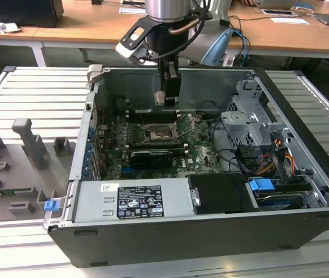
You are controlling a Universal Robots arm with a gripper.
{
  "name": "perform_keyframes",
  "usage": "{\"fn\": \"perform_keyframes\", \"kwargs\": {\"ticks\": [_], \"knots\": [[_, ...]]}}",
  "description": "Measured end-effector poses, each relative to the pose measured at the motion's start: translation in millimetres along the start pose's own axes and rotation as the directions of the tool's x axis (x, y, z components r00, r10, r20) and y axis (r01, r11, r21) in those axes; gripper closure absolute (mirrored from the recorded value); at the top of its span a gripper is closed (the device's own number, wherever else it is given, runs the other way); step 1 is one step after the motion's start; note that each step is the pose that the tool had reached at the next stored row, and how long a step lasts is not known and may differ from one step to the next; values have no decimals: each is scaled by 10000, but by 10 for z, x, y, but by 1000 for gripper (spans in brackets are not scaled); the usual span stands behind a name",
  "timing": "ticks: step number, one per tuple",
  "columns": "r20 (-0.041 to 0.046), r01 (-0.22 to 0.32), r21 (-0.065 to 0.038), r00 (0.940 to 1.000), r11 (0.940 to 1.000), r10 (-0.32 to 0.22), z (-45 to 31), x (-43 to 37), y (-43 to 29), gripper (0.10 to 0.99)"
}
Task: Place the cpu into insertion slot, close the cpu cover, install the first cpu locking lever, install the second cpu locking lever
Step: 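Place the cpu into insertion slot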
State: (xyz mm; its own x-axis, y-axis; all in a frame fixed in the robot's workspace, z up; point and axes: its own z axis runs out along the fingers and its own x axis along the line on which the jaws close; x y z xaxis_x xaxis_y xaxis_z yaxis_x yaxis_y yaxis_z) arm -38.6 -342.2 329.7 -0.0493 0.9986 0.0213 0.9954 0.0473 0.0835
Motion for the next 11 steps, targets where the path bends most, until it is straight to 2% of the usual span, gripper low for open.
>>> {"fn": "perform_keyframes", "kwargs": {"ticks": [5, 11], "knots": [[2, -23, 14, 10000, 10000, 23, 98, -2, -9, 545], [3, -37, 31, 10000, 10000, 37, 155, -3, -13, 545]]}}
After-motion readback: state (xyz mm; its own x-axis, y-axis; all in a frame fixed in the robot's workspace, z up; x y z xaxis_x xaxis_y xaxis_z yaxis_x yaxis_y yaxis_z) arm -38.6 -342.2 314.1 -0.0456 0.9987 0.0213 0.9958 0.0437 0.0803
